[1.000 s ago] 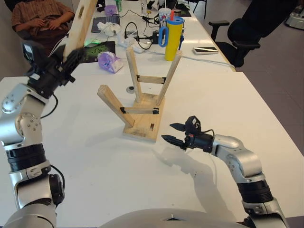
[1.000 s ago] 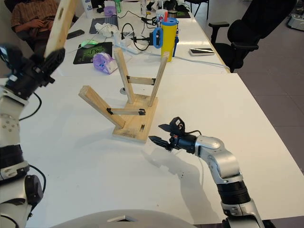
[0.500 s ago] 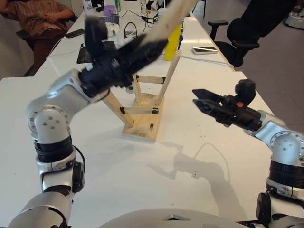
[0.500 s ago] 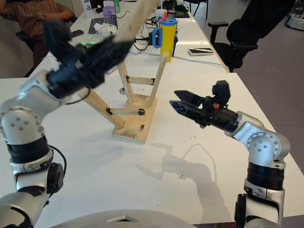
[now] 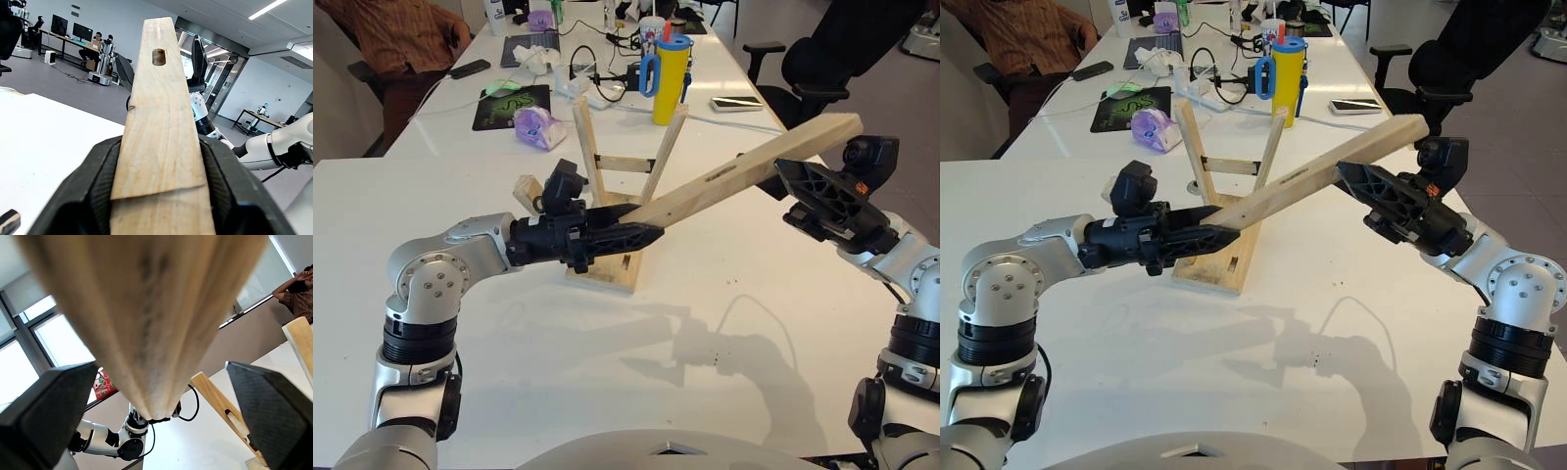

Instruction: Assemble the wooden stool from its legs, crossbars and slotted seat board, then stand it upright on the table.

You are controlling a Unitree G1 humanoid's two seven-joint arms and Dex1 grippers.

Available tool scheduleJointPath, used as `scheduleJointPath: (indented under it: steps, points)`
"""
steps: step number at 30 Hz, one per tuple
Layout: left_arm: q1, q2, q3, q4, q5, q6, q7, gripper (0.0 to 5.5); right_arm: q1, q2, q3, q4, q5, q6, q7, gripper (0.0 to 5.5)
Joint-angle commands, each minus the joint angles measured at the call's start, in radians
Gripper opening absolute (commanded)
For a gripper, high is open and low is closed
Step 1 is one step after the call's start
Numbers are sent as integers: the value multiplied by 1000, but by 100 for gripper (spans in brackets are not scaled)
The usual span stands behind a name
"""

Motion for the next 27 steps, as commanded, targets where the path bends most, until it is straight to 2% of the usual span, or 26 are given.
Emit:
scheduleJointPath:
  steps: [1, 13, 15, 22, 23, 27]
  points:
    - [18, 30, 5, -9, -10, 28, -15, 204, 3, -25, -18, 4, 39, 16, 12, 436]
    - [25, 43, 12, -15, -1, 39, -23, 204, 62, -47, 0, -16, 14, 4, 85, 229]
    - [27, 52, 9, -20, 6, 39, -34, 204, 68, -48, -5, -22, 12, -5, 87, 208]
    - [19, 78, -35, -20, 95, -10, -89, 204, 63, -31, 2, -20, -16, -28, 98, 208]
    - [20, 82, -32, -24, 80, -1, -99, 241, 65, -34, 8, -21, -36, -35, 103, 208]
    - [56, 82, -15, -57, 44, 17, -91, 290, 85, -53, 19, -21, -99, -62, 126, 208]
